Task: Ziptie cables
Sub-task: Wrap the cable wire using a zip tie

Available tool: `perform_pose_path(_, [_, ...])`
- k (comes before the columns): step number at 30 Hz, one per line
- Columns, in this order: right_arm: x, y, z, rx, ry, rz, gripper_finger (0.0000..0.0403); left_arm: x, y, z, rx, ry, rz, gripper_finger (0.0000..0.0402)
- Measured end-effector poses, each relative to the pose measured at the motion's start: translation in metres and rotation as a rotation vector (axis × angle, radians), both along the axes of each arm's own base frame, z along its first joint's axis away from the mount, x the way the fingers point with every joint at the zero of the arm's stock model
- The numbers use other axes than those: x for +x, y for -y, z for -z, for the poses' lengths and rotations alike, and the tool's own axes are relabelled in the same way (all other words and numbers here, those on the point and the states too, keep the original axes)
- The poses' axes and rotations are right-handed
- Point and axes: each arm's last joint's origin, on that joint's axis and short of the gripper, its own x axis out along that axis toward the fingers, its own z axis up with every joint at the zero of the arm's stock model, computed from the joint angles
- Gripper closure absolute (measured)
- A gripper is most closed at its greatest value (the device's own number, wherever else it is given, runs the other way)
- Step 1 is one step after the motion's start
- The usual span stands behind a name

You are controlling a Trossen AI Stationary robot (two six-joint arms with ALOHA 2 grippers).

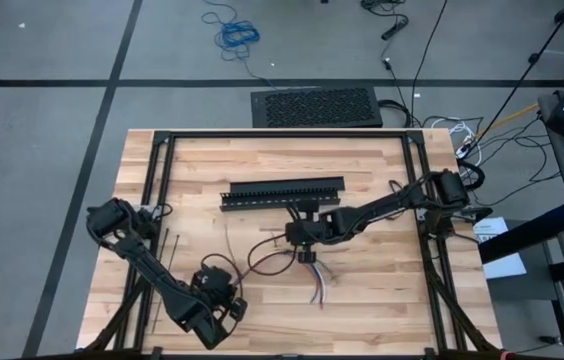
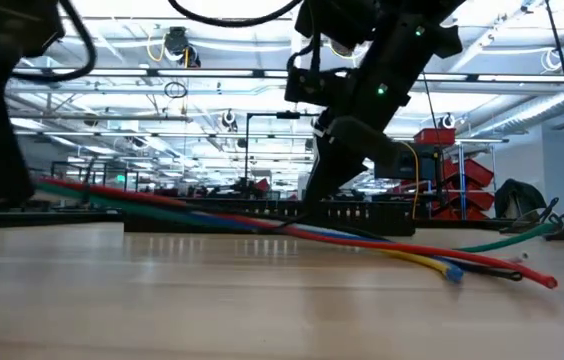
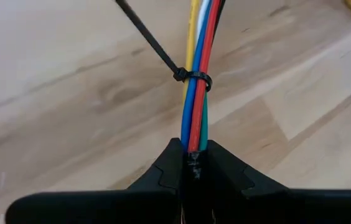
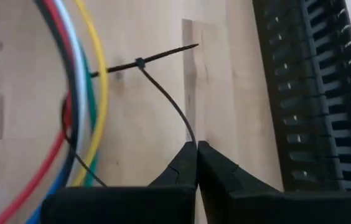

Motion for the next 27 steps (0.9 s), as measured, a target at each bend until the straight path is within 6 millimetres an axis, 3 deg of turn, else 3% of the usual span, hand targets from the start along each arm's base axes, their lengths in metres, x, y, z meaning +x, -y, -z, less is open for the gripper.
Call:
perform_pose_path(3, [0.001, -0.01, -0.003, 0.016, 0.036, -0.021, 0.0403, 0.003, 0.0, 0.005, -0.009, -0.001, -0.011, 0.0334])
perform_pose_path(8, [0.005, -0.037, -0.005, 0.119, 0.119, -0.142, 0.0398, 0.014, -0.009, 0.007, 0.062, 0.041, -0.014, 0.0261])
perform_pose_path(12, [0.006, -0.054, 0.009, 0.128, 0.104, -0.185, 0.0375, 0.02, -0.017, 0.005, 0.142, 0.101, -0.036, 0.0226])
perform_pose_path(21, [0.003, -0.06, 0.015, 0.077, 0.087, -0.129, 0.0286, 0.038, -0.009, -0.019, 0.259, 0.271, 0.001, 0.0211])
perform_pose_path(27, [0.001, -0.06, 0.013, 0.071, 0.082, -0.136, 0.0263, 0.061, -0.025, -0.017, 0.298, 0.332, -0.036, 0.021])
